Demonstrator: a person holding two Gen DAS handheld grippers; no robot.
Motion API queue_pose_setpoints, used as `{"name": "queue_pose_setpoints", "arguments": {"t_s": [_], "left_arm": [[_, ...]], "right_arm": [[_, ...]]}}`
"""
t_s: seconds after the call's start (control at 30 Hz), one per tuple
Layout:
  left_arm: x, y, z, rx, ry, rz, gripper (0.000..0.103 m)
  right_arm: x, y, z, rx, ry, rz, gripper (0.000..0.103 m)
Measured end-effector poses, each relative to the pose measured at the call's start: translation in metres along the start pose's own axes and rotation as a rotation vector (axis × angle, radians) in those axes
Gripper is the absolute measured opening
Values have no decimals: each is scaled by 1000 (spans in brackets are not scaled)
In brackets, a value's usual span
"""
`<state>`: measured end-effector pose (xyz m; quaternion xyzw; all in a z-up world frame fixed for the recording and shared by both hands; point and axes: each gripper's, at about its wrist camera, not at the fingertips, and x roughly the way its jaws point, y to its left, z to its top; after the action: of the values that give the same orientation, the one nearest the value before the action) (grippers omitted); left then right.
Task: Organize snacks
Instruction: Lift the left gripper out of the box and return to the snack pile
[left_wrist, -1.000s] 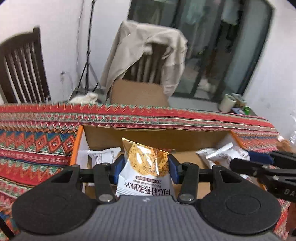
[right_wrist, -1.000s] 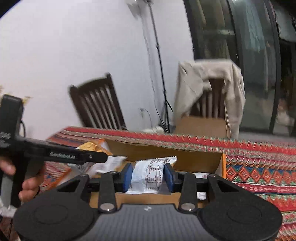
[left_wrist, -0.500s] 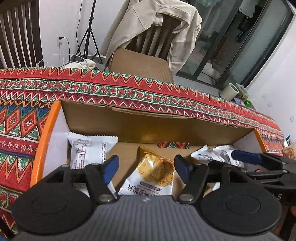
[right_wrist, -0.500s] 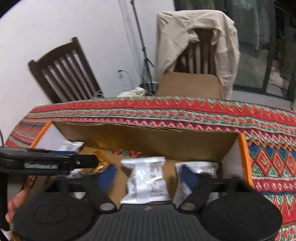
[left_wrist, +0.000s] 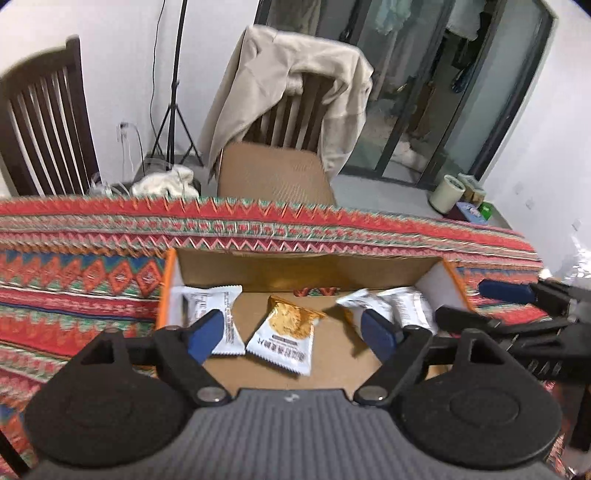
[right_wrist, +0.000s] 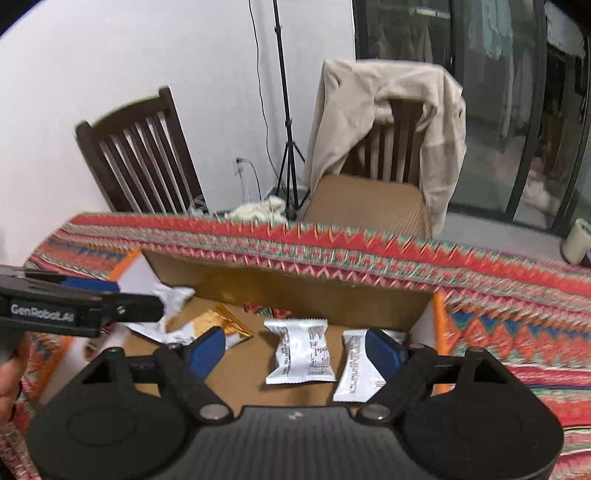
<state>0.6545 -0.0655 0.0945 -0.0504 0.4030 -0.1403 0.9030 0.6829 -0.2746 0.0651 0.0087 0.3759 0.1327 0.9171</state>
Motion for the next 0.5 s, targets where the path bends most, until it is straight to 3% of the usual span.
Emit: {"name": "queue_pose_setpoints", "arguments": {"t_s": [0.07,0.13,0.23,0.5], "left_arm": [[-35,-8,-5,36,-46,19,88],[-72,-16,-14,69,-102,37,100],[-129,-28,-34,121,-163,56,103],[-246,-55,-110,196,-294,66,103]], "right_arm": [[-33,0,4,-1,-28,-1,86],[-68,-1,5,-3,-63,-8,93],[-124,-2,-1,-4,-127,-27,102],[-250,3,-53,-52,-247,-41,103]]}}
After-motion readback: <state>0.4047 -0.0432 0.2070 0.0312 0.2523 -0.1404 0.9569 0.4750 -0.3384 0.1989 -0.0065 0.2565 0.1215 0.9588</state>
